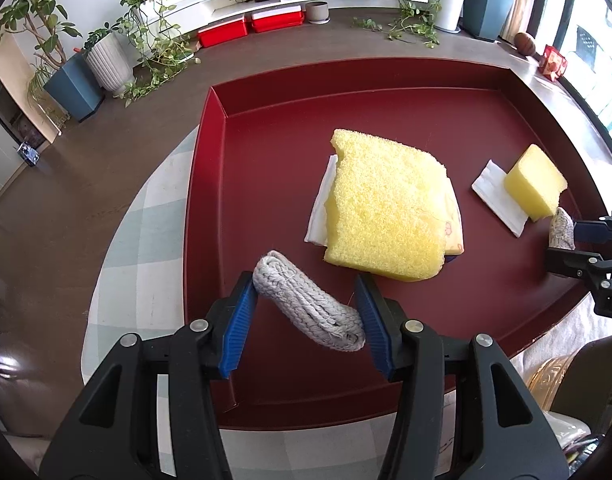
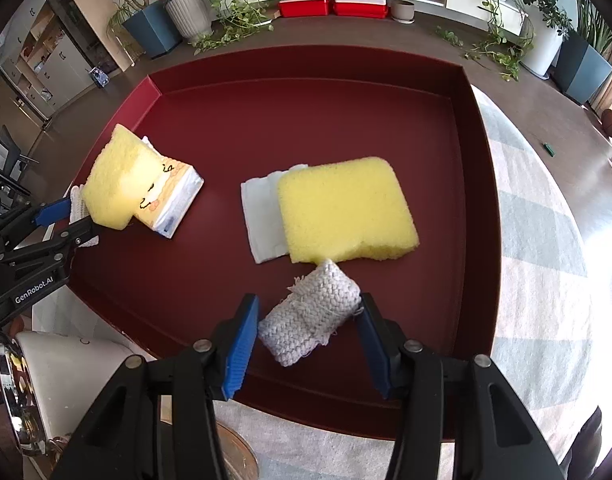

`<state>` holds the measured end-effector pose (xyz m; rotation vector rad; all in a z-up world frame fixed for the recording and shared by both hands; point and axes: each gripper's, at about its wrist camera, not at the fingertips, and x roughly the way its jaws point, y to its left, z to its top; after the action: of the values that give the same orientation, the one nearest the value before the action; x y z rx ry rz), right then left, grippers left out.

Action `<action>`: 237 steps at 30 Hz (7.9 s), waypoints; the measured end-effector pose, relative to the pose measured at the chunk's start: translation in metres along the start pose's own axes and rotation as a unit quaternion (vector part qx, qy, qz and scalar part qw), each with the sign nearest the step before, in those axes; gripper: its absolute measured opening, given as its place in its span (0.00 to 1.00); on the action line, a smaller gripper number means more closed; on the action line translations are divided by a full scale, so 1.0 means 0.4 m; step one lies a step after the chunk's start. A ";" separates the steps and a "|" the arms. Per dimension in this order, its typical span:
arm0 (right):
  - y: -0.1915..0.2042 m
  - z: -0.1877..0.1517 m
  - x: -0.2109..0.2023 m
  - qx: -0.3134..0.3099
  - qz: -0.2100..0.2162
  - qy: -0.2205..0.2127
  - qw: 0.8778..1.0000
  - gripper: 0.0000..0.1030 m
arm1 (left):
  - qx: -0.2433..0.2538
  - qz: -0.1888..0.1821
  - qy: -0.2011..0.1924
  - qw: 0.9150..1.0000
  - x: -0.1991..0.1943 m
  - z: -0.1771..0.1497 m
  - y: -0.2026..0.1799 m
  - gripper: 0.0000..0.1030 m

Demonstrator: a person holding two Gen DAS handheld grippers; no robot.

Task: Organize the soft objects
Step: 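Carry both white knitted items into the red tray and open both tools, then withdraw both open tools from the tray toward the table items, then grasp a white red-lettered packet with the left tool while the right grasps another, then carry both white packets over the red tray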

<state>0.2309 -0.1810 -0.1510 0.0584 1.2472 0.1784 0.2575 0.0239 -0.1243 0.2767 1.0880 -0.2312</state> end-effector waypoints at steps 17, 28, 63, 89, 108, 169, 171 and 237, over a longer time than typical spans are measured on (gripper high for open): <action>-0.008 0.010 -0.028 0.012 -0.024 -0.007 1.000 0.66 | -0.009 0.022 -0.025 0.999 -0.035 0.015 0.003 0.80; -0.028 -0.006 -0.114 0.027 -0.042 -0.039 0.998 0.67 | -0.034 0.041 -0.061 0.997 -0.123 -0.001 0.055 0.80; -0.131 -0.458 -0.207 0.119 -0.043 -0.020 0.992 0.67 | -0.096 0.082 -0.031 0.992 -0.282 -0.400 0.129 0.80; 0.007 -0.484 -0.157 0.061 -0.006 -0.001 0.998 0.67 | 0.051 -0.010 0.024 0.998 -0.325 -0.568 -0.228 0.80; 0.115 -0.464 -0.114 0.001 -0.018 0.015 1.000 0.69 | 0.038 -0.036 0.056 0.997 -0.306 -0.650 -0.325 0.80; 0.086 -0.563 -0.253 0.009 -0.065 -0.033 0.997 0.58 | -0.090 -0.004 -0.010 0.996 -0.341 -0.619 -0.123 0.64; 0.069 -0.559 -0.259 0.016 -0.070 -0.035 0.997 0.58 | -0.095 0.007 -0.015 0.995 -0.343 -0.604 -0.095 0.64; 0.038 0.110 -0.039 -0.056 -0.049 -0.027 0.997 0.59 | 0.005 0.028 -0.049 0.998 -0.015 0.074 -0.006 0.65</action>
<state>0.2663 -0.1663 -0.1204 -0.0932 1.1817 0.1600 0.2787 0.0120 -0.1062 0.3024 0.9819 -0.1981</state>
